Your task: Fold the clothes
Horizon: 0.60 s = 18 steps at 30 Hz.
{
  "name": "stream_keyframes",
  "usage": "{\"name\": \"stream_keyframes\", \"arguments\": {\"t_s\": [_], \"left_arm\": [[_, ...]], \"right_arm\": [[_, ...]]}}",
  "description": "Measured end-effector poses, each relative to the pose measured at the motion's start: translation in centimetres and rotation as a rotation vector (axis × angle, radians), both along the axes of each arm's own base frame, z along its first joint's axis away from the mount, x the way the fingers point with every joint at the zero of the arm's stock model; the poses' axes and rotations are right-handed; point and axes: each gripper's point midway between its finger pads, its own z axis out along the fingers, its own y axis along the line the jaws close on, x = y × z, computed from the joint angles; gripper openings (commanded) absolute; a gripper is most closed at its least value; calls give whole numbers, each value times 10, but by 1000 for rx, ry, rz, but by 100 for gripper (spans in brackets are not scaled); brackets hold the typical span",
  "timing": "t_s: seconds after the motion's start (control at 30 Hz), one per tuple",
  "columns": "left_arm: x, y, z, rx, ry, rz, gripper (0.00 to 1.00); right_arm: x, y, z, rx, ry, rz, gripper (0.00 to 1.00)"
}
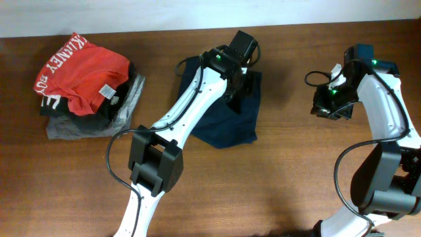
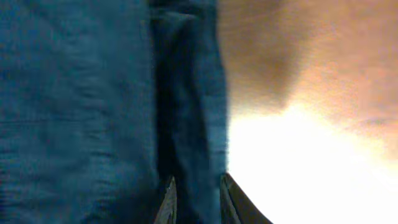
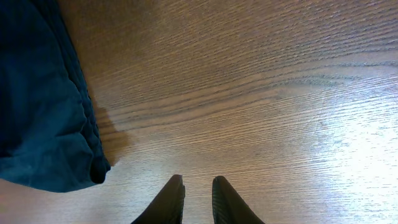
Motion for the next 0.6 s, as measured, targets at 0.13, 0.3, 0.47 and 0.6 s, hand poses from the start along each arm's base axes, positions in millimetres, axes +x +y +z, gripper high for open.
{"name": "stream_keyframes", "arguments": {"t_s": [0.13,0.3,0.47,0.6], "left_arm": [[-12,-2,1,-10,32,-87,23],[-5,21,30,6,22,-93,27],[44,88,87,15,-114,46,31],[70,152,96,61,-139,171,31]], "right_arm": [[2,7,2,35,-27,63,22],[18,46,19,230,-177,245,24],[45,113,48,397,-405,465,24],[64,190,72,452,-590,670,25]]}}
